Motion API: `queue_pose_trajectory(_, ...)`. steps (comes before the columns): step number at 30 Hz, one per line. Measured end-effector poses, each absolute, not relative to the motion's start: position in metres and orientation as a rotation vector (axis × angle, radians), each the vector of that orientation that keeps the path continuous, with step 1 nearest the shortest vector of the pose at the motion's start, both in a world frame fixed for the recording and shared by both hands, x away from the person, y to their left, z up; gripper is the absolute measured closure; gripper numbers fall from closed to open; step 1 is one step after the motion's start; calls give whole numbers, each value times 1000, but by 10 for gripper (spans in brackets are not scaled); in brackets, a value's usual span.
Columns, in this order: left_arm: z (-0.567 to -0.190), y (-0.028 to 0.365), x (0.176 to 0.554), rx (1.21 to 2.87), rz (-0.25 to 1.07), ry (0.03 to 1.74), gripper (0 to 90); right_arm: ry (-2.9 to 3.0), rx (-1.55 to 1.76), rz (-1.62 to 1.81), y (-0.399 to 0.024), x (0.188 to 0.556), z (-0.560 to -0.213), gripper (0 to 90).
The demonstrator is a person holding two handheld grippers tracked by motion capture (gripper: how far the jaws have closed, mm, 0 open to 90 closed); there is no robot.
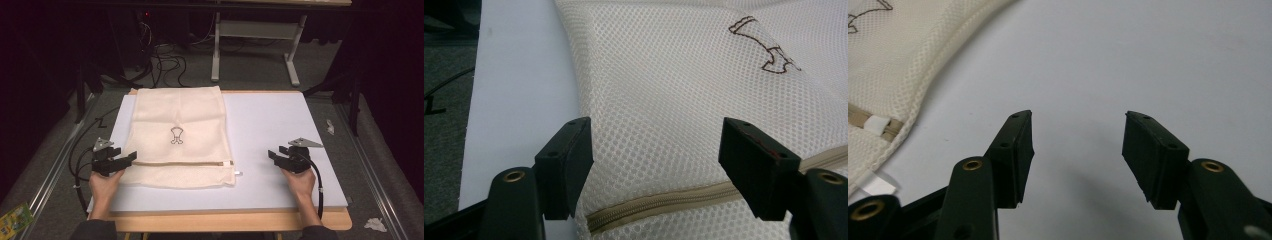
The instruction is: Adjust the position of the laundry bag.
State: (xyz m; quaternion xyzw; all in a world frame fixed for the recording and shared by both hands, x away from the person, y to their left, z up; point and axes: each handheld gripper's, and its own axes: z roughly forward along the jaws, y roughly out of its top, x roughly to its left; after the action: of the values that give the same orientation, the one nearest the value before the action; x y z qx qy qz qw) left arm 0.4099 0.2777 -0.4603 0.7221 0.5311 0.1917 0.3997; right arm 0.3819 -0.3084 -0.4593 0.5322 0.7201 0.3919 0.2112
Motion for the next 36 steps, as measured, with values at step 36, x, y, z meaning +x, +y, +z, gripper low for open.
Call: queue_pose_trajectory(36,-465,272,434,1896,422,1447,315,2314,1373,1100,-202,417,-456,453)
